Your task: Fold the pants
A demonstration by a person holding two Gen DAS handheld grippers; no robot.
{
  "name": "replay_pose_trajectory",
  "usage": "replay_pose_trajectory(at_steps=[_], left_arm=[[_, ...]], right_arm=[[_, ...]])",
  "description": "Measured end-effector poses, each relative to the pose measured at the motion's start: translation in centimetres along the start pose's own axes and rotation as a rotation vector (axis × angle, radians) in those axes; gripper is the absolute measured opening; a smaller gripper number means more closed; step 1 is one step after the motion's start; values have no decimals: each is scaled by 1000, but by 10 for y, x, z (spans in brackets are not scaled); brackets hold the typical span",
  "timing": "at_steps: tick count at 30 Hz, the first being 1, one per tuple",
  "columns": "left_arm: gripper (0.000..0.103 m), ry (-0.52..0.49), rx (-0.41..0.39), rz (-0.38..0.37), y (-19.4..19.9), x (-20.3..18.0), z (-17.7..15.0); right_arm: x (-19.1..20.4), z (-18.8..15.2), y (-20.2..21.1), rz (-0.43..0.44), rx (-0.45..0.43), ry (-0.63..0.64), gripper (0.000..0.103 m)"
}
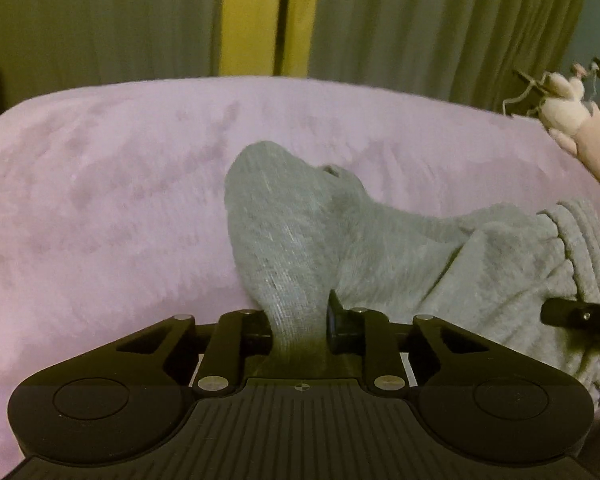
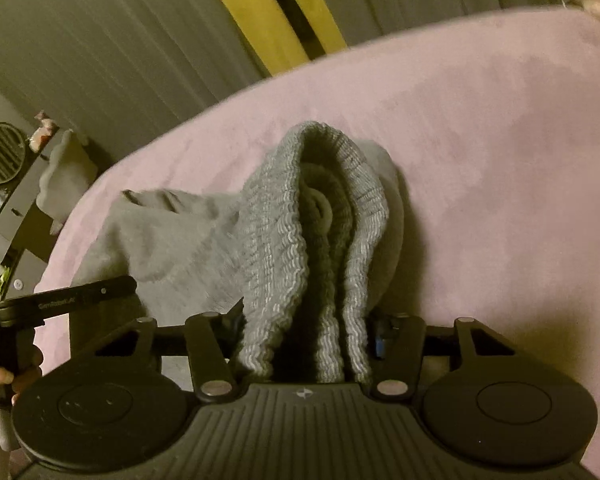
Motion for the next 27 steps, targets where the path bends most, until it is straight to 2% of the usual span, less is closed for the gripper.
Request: replay_pose_trajectory(at_steps=[5,10,17,19,20,21,23,25,26,27], left_arm=[[23,-29,-49,16,13,-5,12],[23,-8,-93,20,19,-4,38],[23,8,-140,55,9,7,80],[28,-1,-143,79,-6,10,89],[34,-4,-139,106,-14,10,91],[47,-10,-120,142,-25,12,91],[51,-22,-72,245,-42,16,88],[65,-56,-46,337,-49,22,77],[77,-53,-41,371,-48,28,70],[80,-43,-53,389,-44,33,63]], right_arm=[[14,12,13,20,-46,23,52],[26,29,16,31,-96,32,52],[39,71,2,48,-150,46,52],[38,83,-7,42,-158,43,52],[37,87,-12,33,-164,47,53],[35,89,-18,14,-171,48,56],[30,93,-34,-66,-173,49,62],[19,92,-45,-174,-161,38,65],[14,89,-46,-235,-169,51,67],[11,87,-44,-271,-180,61,72]])
Point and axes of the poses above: each gripper's, at about its wrist camera, not at the fingertips, and y roughly against the way its jaws point, x to its left, z to its top, the point moved 3 cm from there along -y, roughly the way its jaws point, and after that the axes turned 6 degrees about x, right-handed, at the moved point
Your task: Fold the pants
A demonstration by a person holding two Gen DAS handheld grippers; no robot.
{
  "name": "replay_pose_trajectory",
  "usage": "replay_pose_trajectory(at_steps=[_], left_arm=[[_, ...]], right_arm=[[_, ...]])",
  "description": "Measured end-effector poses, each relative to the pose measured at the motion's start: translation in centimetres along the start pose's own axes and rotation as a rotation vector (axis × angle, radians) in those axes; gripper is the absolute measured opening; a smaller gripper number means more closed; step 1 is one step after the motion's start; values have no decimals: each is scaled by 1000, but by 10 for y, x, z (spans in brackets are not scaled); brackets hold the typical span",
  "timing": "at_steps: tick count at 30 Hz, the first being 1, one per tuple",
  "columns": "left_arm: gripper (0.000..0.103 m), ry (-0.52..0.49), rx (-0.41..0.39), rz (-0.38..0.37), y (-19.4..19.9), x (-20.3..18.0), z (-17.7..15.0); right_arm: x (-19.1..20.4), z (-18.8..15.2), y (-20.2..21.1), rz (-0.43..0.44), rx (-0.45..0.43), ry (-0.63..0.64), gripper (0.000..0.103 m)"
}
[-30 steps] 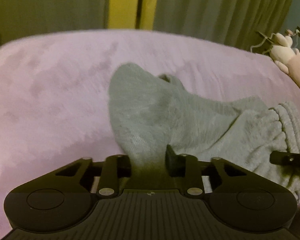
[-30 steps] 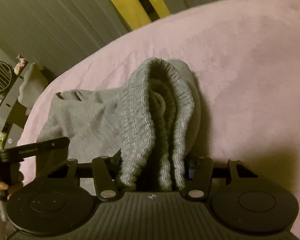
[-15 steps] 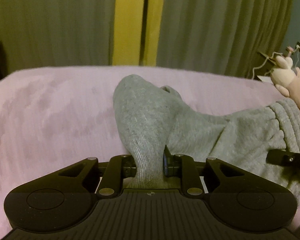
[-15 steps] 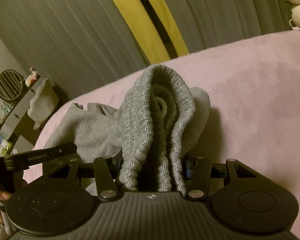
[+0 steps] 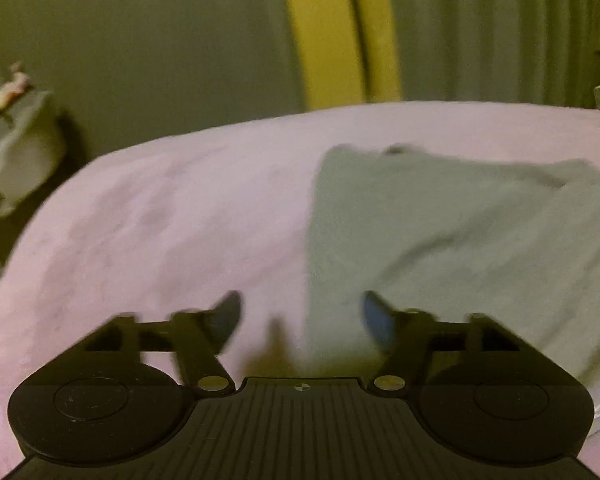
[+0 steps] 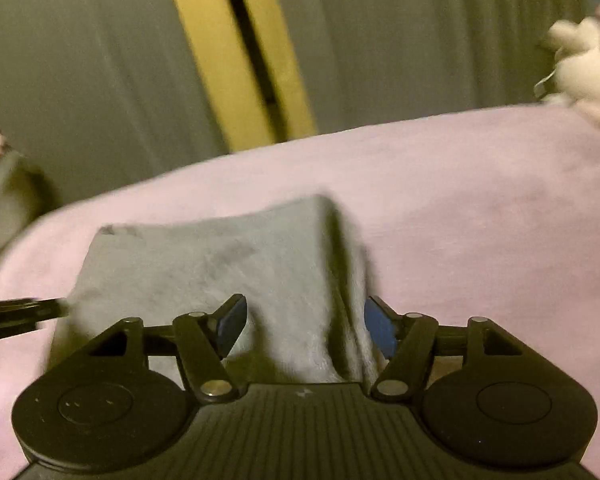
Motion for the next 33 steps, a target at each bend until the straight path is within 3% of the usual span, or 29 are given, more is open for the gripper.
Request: replay_pose_trajectory(at_steps=[2,4,8,10,11,13,18,21,26,28,33], left_arm=[[83,52,-21,26,8,13,-16],[86,107,-25,40,17,24,-32],[93,261,-40,23,40,46,-69],[93,335,-41,-17,46,49,-86],[94,361,-45,-40,50,48,-95],[95,380,-33,-86,50,46,-107],[95,418,-36,-104,53,46,-109],[95,399,-23,-118,56,38,-116],[96,392,-26,-125,53,35,-118],[96,405,0,-131,50,37,-118],[96,454,21,-108,48,46,-122]], right_arm=[[-9,-4,9,-15,-39,4,81],[-18,-6,18,-29,-53,-36,81],[-22,-10,35,107,-62,-146,79],[-17,-16,36,187,-20,-177,57],[-13,-19,37,210,-6,-179,52],[-4,-23,41,188,-23,-145,47],[13,-19,71,194,-121,-124,46],[23,-16,60,224,-40,-123,46],[2,-29,44,330,89,-330,46],[-2,-39,36,332,150,-374,46],[-6,-42,21,287,145,-418,37]])
Point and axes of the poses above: each gripper's, at about its wrist camera, not at the fingertips, and y roughly against the way its jaws point, x to its left, z to its top, the point moved 3 cm from there along -y, roughly the way its jaws point, and after that the axes turned 6 degrees about x, right-handed, at the moved point
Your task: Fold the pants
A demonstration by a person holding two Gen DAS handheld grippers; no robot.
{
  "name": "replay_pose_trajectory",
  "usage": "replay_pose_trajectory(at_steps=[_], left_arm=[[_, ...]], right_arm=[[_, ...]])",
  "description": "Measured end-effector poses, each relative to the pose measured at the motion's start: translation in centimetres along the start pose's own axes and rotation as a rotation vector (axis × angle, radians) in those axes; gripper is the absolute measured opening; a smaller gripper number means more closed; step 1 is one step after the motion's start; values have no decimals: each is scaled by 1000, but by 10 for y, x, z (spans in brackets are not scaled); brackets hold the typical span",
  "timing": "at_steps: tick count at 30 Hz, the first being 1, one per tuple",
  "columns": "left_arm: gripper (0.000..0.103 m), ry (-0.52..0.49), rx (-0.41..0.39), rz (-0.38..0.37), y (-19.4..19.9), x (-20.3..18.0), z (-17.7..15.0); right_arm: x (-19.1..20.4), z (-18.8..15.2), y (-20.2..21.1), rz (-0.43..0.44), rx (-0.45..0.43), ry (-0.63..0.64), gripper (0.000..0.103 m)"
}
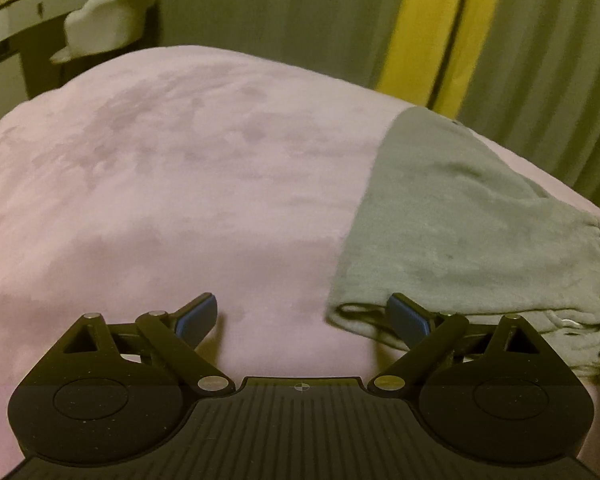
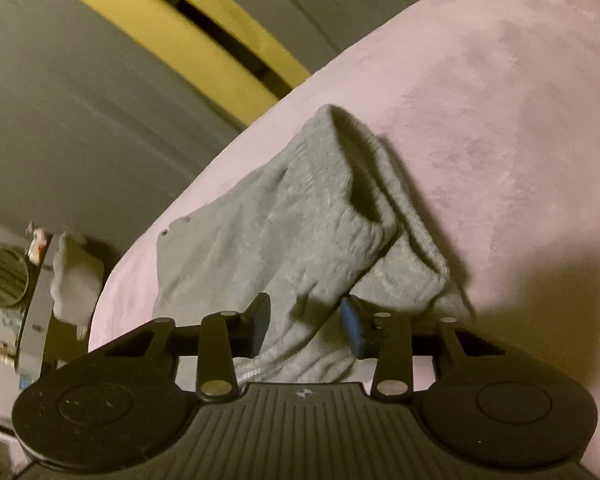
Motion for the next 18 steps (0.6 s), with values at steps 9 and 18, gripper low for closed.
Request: replay_pose_trajectory(at_steps=[9,18], left_arm=[[96,50,57,8,-8,10,1],[96,17,56,16,-10,6,0]], right_arm=[[9,5,-18,-119,-70,64,18],[-13,-16,4,-105,-84,71,17]])
Point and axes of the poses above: each gripper's, at about its wrist camera, not at the fingertips, and y roughly against the way its jaws point, x to its left, z to its top, the point moved 3 cm from there along -y, roughly the way its jaws point, and after that the axes turned 6 degrees about x, right-handed, at the moved point
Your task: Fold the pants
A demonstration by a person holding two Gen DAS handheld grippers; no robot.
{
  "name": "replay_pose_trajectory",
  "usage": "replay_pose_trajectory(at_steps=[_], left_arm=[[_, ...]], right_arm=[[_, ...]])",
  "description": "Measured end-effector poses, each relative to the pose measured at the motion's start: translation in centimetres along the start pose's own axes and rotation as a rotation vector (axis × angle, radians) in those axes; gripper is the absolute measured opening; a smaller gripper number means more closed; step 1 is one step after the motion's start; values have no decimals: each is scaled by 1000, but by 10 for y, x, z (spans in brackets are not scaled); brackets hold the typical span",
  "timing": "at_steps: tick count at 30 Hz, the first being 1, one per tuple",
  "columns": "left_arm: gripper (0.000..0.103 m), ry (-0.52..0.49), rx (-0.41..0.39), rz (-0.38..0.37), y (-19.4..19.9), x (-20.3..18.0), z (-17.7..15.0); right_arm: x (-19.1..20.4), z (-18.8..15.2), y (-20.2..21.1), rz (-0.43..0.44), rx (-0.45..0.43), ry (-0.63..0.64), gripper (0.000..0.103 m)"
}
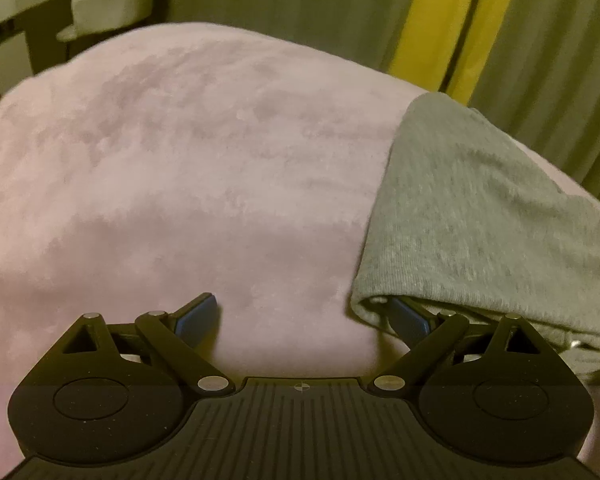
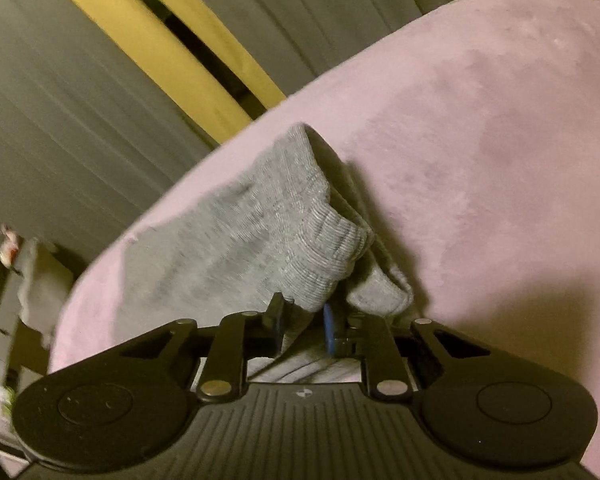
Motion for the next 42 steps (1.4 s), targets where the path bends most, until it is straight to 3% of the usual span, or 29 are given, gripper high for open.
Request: replay_pose_trajectory(at_steps=[2,4,6,8,10,12,15,19,20,21,23,28,33,35,38,42], left_arm=[[96,-19,-4,16,0,-3,-1],[96,-36,-6,25,0,-6,-1],[96,-52,-1,26,-1,-9,-1],[96,-59,4,25,-2,-12,-2],[96,-67,15,30,-5,-14,-2],[96,-79,15,37,-4,-15,-2],[96,-94,11,34,0,-15,-5],[96,-135,27,32,3,-23,-10],[96,-162,22,46,5,-27,-12],[96,-207,11,70,7,-34,-15],[96,-294,-6,101,14,-48,-25],[97,-424,-29,88,34,-73,-57],[97,-441,5,10,43,-80,-75],[97,-437,-3,8,45,-79,-75],[97,-379,7,-13,43,-73,-69],[97,-302,45,-37,37,-64,-66]], right_arm=[[16,-1,-1,-38,-8,96,20],[27,5,8,-68,-32,127,34],[30,11,25,-130,-70,102,55],[34,14,43,-149,-141,109,56],[40,16,52,-104,-192,146,56],[45,15,44,-90,-199,197,56],[40,10,11,-329,-111,305,63],[35,2,34,-368,-162,278,68],[35,-2,42,-394,-170,298,75],[33,-8,51,-397,-172,314,88],[31,-24,65,-342,-147,358,101],[10,-81,78,-232,-81,468,101],[3,-111,74,-166,21,372,101],[4,-118,71,-175,9,358,101],[15,-126,62,-220,30,438,101],[31,-134,55,-181,41,510,101]])
Point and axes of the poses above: each gripper's, at about its wrist camera, not at the fingertips, and y roughly against the way its jaws point, x to its left, z to its top, the point moved 3 cm from there along -y, roughly the way its jaws point, and after that the axes turned 6 degrees about x, right-handed, at the moved point
